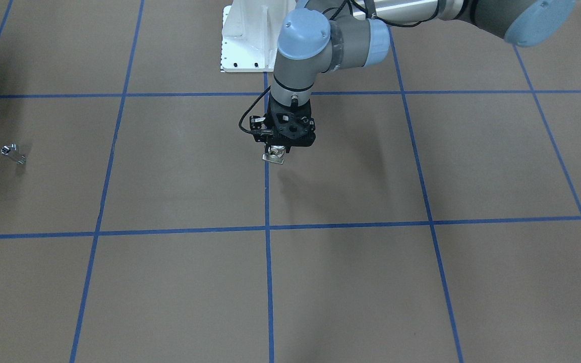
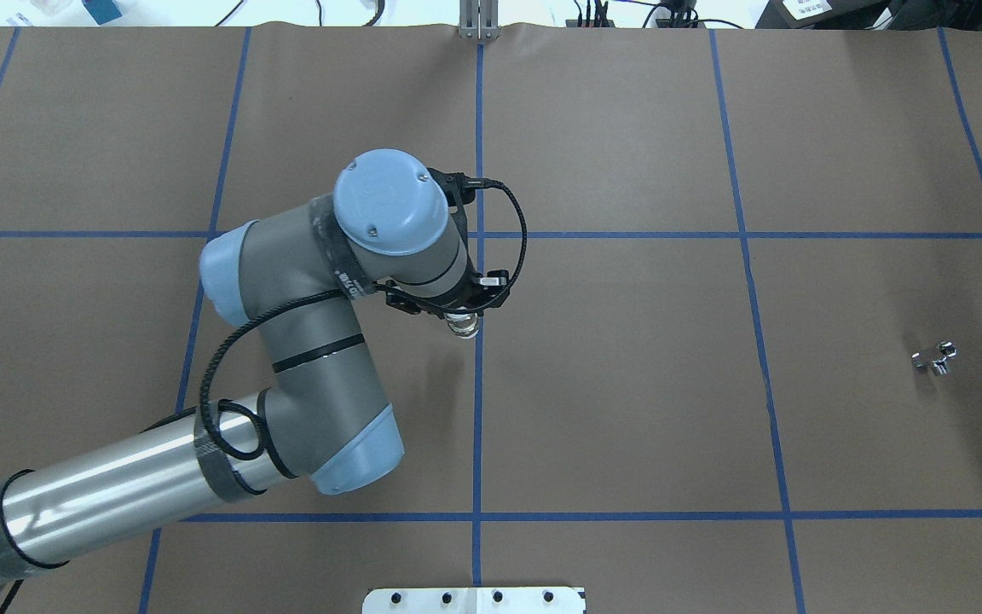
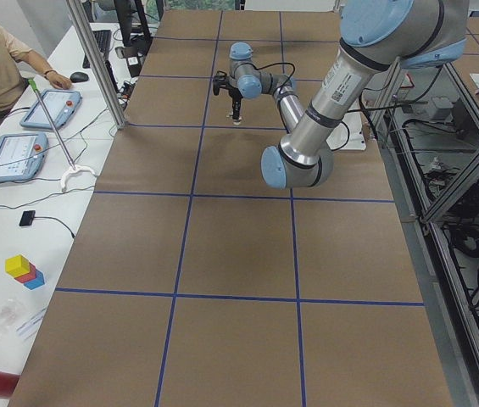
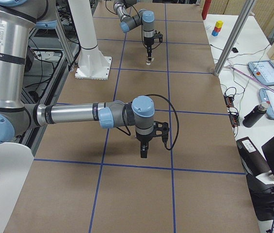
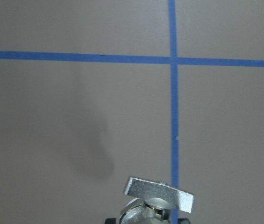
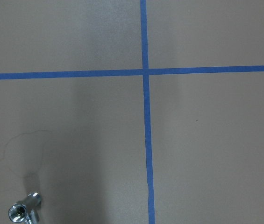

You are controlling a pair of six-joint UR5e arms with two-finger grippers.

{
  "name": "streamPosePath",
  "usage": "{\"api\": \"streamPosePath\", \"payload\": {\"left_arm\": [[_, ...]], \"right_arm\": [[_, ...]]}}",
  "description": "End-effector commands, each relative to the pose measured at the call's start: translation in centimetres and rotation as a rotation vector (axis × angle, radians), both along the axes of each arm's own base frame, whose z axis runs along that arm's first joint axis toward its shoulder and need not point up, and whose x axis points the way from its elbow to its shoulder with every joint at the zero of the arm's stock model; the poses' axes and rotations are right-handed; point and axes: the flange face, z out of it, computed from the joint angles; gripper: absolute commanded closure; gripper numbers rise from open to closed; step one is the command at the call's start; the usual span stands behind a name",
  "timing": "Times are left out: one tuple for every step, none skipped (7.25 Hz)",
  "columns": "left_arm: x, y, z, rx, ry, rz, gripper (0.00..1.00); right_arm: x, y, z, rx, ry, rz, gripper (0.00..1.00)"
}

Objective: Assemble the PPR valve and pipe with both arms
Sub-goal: 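Carry the white valve fitting with the left gripper to the table center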

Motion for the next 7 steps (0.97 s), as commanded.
{"api": "streamPosePath", "payload": {"left_arm": [[2.7,0.2,-1.2,-0.020,-0.018,-0.031,1.00],[3.7,-0.1,-0.3,-0.023,-0.044,-0.038,1.00],[4.2,-0.3,0.0,-0.022,-0.056,-0.041,1.00],[4.3,-0.3,0.4,-0.023,-0.063,-0.039,1.00],[4.4,-0.4,0.5,-0.023,-0.065,-0.038,1.00],[4.5,-0.3,0.9,-0.021,-0.071,-0.035,0.93],[4.5,-0.3,1.0,0.009,-0.077,-0.008,0.75]], "right_arm": [[0.0,0.0,0.1,-0.002,-0.002,0.000,0.00],[0.0,0.0,0.0,0.000,-0.004,-0.001,0.00],[0.0,0.0,0.0,0.000,-0.004,-0.001,0.00],[0.0,0.0,0.0,0.000,-0.004,-0.001,0.00],[0.0,-0.1,-0.1,0.002,-0.004,-0.001,0.00],[0.0,-0.1,-0.1,0.002,-0.004,-0.001,0.00],[0.0,-0.1,-0.1,0.003,-0.006,-0.001,0.00]]}}
